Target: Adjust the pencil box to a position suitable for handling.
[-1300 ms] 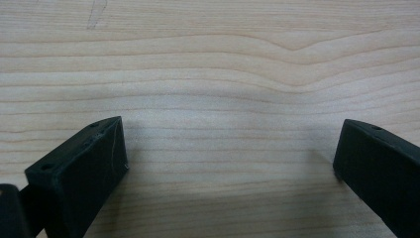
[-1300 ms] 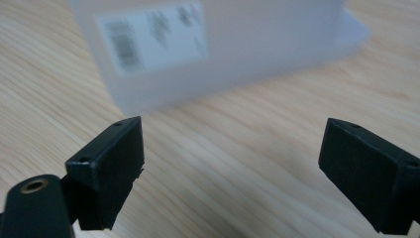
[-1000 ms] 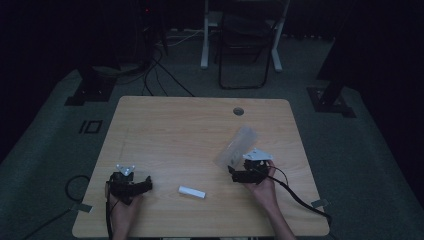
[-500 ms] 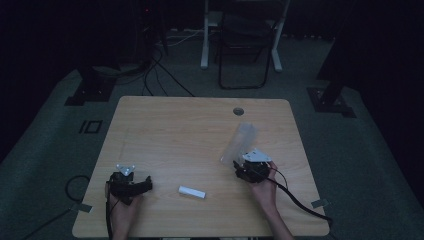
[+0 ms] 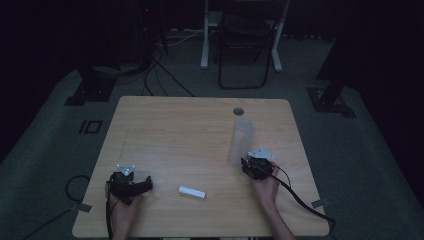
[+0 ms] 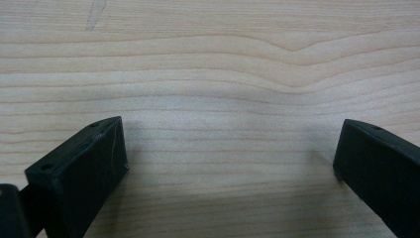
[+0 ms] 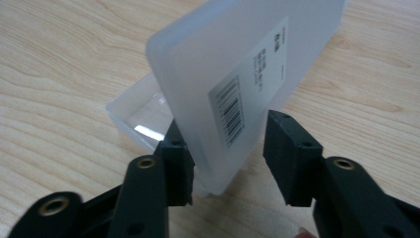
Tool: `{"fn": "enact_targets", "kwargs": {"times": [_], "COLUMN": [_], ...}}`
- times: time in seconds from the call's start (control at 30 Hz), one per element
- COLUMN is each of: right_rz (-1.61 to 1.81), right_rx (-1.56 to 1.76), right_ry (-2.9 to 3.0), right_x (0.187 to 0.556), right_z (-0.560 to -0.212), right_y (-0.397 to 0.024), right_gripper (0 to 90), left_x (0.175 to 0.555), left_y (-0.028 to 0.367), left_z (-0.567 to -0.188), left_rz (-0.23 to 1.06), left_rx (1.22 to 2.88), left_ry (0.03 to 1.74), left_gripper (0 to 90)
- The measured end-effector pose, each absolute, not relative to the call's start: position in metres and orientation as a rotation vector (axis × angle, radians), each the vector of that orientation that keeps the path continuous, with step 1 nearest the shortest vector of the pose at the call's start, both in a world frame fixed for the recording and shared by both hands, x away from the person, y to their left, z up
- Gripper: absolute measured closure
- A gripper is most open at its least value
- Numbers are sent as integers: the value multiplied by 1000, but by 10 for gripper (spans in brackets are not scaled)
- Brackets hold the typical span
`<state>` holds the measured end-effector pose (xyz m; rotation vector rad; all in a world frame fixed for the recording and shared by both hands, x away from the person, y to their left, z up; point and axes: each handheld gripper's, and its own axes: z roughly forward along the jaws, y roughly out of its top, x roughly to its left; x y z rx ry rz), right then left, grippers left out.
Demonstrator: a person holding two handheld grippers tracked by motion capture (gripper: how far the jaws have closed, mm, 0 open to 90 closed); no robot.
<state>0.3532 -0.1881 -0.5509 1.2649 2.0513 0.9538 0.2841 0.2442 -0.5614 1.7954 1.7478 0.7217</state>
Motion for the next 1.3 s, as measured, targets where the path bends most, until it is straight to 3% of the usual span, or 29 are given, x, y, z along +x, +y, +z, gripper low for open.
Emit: {"fn": "enact_targets", "kwargs": {"times": [0.13, 0.6, 0.63, 0.73, 0.83, 0.93, 1.3], "right_rz": [973, 1111, 1100, 1069, 1102, 1125, 1210], "right_rx": [1253, 918, 882, 897, 950, 1001, 1160], "right_ry": [2074, 2345, 2363, 2346, 2315, 2282, 2305], "right_x": [352, 337, 336, 337, 339, 340, 345], "right_z": [-550, -550, -550, -549, -545, -541, -546], "right_y": [-191, -167, -165, -167, -175, -185, -197], "right_gripper": [651, 704, 699, 509, 433, 413, 507], "left_x": [284, 284, 284, 284, 284, 284, 284], "left_y": [244, 244, 244, 244, 244, 244, 244], "left_z": [-561, -561, -561, -561, -561, -561, -561], "left_rz": [722, 722, 722, 722, 722, 722, 722], "left_rx": [1795, 1795, 1795, 1795, 1796, 1796, 1795], "left_ry": [1748, 1748, 1748, 1748, 1747, 1748, 1748], "left_gripper": [4, 4, 4, 4, 4, 4, 4]}}
